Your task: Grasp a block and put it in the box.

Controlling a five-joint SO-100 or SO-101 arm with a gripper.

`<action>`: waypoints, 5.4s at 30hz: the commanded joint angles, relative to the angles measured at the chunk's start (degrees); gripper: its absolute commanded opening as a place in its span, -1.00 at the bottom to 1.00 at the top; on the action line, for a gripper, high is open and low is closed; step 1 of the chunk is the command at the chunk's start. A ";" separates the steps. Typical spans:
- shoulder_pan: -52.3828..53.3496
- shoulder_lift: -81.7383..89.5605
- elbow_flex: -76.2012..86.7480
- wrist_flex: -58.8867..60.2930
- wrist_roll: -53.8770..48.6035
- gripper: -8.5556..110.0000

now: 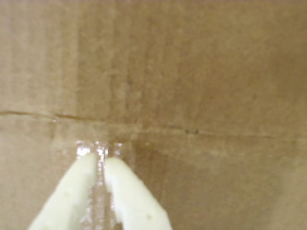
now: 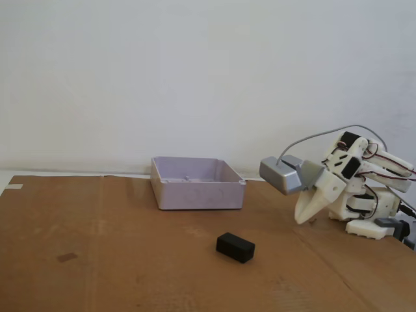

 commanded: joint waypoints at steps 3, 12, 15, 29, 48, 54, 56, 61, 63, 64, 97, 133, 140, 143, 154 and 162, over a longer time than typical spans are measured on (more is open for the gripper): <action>-0.09 1.14 2.46 10.11 0.35 -0.85; -0.09 1.23 2.46 9.32 0.79 -0.85; -0.09 0.88 2.37 9.23 0.35 -0.86; -0.62 -5.10 -4.57 3.16 0.26 -0.86; -0.79 -39.64 -32.43 -14.77 -1.58 -0.86; -0.97 -49.83 -44.12 -14.77 -4.48 -0.86; -2.02 -53.53 -48.16 -14.77 -5.10 -0.86; -4.57 -63.02 -56.60 -14.77 -5.10 -0.86; -5.63 -66.53 -59.59 -14.85 -5.10 -0.86; -6.06 -68.29 -61.08 -14.85 -5.10 -0.86; -10.28 -98.00 -91.41 -14.85 -11.95 -0.86; -11.51 -110.04 -101.43 -14.85 -15.03 -0.85; -11.43 -113.29 -101.87 -14.85 -15.03 -0.85; -11.07 -113.91 -102.22 -14.85 -15.03 -0.85; -9.32 -113.73 -104.94 -14.85 -20.83 -0.85; -9.67 -114.08 -105.29 -14.77 -20.57 -0.85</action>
